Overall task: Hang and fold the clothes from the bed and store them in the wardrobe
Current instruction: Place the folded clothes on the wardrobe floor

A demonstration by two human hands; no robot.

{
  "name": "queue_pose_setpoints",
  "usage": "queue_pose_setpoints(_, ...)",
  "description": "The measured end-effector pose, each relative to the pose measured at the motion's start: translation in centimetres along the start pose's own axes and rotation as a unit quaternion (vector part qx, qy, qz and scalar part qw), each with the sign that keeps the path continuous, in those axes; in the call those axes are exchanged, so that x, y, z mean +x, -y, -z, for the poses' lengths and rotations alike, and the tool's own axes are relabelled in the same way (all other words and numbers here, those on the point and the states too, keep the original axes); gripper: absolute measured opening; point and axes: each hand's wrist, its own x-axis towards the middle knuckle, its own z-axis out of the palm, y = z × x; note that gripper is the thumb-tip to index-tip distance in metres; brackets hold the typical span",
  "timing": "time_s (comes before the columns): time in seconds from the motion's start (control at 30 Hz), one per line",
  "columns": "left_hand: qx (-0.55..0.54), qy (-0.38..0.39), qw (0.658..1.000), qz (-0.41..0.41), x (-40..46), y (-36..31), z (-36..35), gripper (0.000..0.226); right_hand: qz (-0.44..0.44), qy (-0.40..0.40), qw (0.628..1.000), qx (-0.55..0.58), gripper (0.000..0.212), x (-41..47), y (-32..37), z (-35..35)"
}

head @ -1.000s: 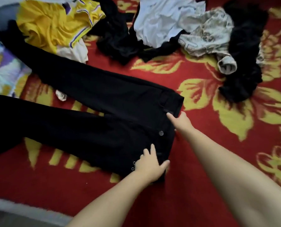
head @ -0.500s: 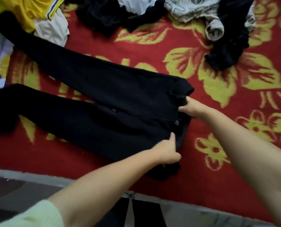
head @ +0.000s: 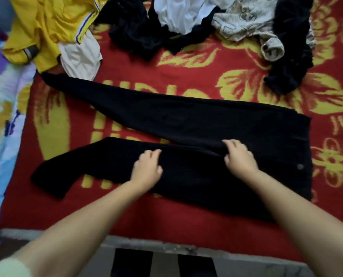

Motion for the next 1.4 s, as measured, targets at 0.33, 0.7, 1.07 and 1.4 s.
queue_pose_setpoints(0.33,0.11,0.066,0.968,0.215,0.6,24.2,4.1,0.066,0.039,0.069,0.997,-0.02,0.035,4.7,23.4,-8.1)
queue_pose_setpoints(0.7,0.279,0.166,0.94,0.104,12.5,29.0,19.8,0.029,0.079,-0.018,0.996,-0.048,0.022,9.4,25.7,-3.3)
queue_pose_setpoints(1.07,0.268,0.005,0.962,-0.061,22.4,22.6,20.5,0.041,-0.013,0.082,0.983,-0.163,0.064,18.7,22.9,0.4)
queue_pose_setpoints(1.4,0.225,-0.135,0.876,-0.405,10.3,26.9,18.9,0.044,0.091,0.213,0.971,-0.055,0.038,9.0,21.5,3.2)
